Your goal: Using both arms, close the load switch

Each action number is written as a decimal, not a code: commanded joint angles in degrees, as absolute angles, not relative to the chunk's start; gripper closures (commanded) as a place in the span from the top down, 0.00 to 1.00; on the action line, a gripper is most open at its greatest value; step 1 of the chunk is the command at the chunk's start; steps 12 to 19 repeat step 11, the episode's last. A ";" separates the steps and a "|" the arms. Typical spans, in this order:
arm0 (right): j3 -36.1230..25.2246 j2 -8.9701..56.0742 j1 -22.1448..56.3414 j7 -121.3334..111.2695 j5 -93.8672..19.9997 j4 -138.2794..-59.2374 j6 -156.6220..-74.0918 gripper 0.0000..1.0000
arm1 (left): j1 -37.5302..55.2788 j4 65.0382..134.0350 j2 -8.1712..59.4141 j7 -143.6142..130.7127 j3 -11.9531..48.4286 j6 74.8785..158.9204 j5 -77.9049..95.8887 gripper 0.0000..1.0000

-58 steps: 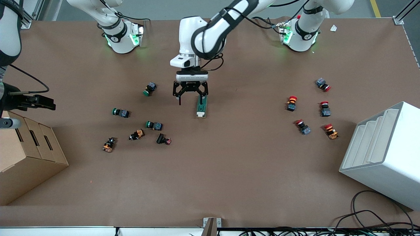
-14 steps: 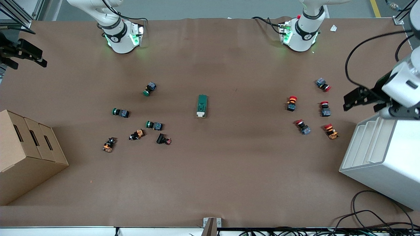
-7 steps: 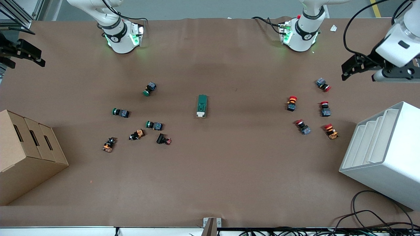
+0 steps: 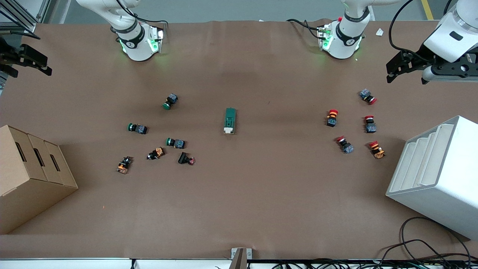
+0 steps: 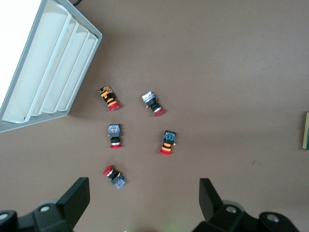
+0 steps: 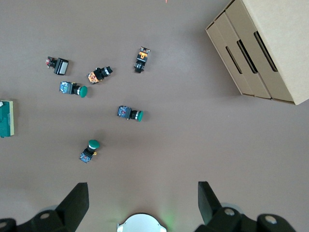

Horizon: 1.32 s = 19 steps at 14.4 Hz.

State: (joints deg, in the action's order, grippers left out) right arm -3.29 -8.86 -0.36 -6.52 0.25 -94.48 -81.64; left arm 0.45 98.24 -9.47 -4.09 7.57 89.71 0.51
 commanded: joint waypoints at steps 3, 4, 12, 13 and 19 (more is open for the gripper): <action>-3.16 -10.37 -0.53 -7.29 1.14 -96.15 -81.83 1.00 | 0.26 99.05 -12.12 -3.96 7.12 87.02 1.49 1.00; -3.16 -10.37 -0.53 -7.29 1.14 -96.15 -81.83 1.00 | 0.26 99.05 -12.39 -3.96 7.03 86.58 1.49 1.00; -3.34 -10.37 -0.61 -7.29 0.53 -96.15 -81.74 1.00 | 0.26 98.70 -11.95 -2.81 5.71 85.96 2.64 1.00; -3.34 -10.37 -0.61 -7.29 0.53 -96.15 -81.74 1.00 | 0.26 98.70 -11.95 -2.81 5.71 85.96 2.64 1.00; -3.34 -10.37 -0.61 -7.29 0.53 -96.15 -81.74 1.00 | 0.26 98.70 -11.95 -2.81 5.71 85.96 2.64 1.00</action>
